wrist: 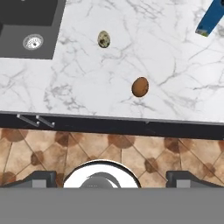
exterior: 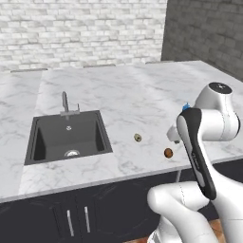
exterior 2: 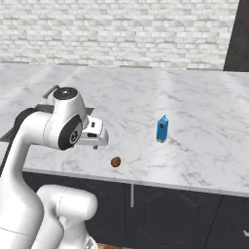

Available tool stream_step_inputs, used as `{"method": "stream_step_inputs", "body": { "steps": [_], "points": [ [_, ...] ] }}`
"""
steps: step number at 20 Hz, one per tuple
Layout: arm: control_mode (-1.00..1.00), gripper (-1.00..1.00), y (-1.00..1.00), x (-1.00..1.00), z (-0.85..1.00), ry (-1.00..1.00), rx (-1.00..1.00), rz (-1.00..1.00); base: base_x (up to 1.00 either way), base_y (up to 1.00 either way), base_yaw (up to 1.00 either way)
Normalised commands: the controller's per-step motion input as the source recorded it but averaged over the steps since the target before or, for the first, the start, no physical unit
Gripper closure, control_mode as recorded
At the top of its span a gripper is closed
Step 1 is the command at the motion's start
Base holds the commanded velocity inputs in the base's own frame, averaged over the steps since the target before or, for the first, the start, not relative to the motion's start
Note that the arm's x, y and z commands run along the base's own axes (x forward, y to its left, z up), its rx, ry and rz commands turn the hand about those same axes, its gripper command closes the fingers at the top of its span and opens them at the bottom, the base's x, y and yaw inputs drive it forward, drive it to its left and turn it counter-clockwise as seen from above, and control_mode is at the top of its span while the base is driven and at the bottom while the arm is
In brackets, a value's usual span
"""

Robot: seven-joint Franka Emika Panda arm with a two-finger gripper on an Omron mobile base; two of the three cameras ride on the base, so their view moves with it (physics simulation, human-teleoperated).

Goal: Gather the eggs and milk located in the vicinity of the sink area and place them right next to the bowl.

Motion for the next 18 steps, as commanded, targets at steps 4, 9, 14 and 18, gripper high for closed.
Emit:
{"method": "stream_step_inputs", "body": {
  "steps": [4, 9, 14, 18],
  "points": [
    [-1.0, -1.0, -0.06, 0.04, -0.08, 0.0, 0.0, 0.0, 0.05, -0.01, 0.0],
    [-1.0, -1.0, -0.1, 0.03, -0.12, 0.01, 0.0, 0.0, 0.0, 0.0, 0.0],
    [-1.0, -1.0, -0.04, 0.27, -0.11, 0.05, 0.0, 0.0, 0.0, 0.0, 0.0],
    [-1.0, -1.0, -0.07, 0.49, -0.1, 0.09, 0.0, 0.0, 0.0, 0.0, 0.0]
  ]
}}
